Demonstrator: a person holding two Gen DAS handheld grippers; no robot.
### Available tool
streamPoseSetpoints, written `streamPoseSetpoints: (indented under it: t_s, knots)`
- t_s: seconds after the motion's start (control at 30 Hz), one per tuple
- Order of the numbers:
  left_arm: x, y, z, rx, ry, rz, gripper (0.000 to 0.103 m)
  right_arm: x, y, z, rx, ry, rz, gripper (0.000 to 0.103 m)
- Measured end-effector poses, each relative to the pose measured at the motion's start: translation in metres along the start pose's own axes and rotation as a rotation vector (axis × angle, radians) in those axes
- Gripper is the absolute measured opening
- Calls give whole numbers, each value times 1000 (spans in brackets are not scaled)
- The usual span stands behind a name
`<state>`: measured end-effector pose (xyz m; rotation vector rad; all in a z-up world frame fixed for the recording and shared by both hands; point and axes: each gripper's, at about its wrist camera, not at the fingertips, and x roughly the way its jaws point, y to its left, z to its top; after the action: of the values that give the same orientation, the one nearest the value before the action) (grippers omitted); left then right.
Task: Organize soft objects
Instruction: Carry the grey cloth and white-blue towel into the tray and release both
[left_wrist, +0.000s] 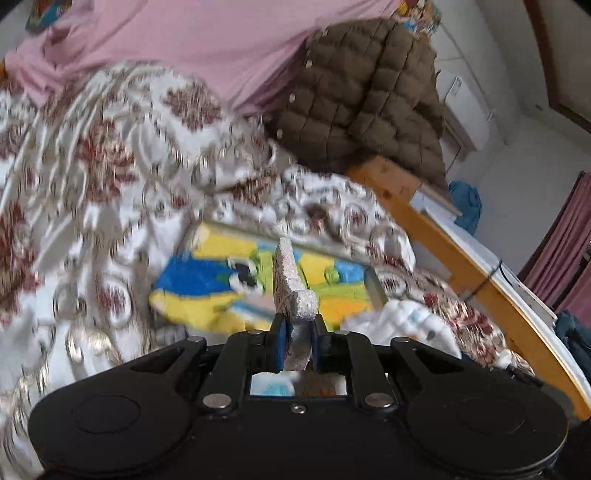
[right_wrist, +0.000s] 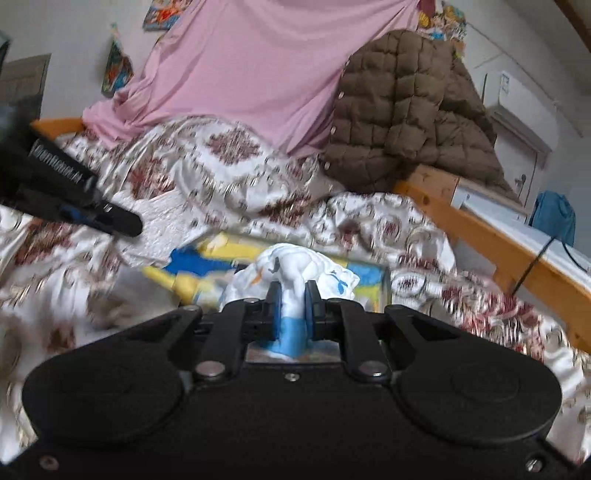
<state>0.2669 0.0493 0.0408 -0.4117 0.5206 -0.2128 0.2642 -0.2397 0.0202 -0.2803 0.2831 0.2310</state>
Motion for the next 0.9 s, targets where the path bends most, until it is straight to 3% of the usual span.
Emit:
streamPoseSetpoints:
  t_s: [0.13,0.23,0.47,0.67,0.9]
  knots:
    - [14,5,3,2,-84,24,14,24,-7,13,47,-41,-2,7]
    - [35,14,1,-11,-104,24,14,45,-11,17,94,-40,4,7]
    - [84,33,-1,-69,-64,-5,14,88,-11,11,171,18,44,7]
    - [111,39,3,-112,-63,-47,14,127,-6,-2,193,85,27,7]
    - [135,59,-1,-215,51,-18,14,155,-17,-18,265,176,-26,7]
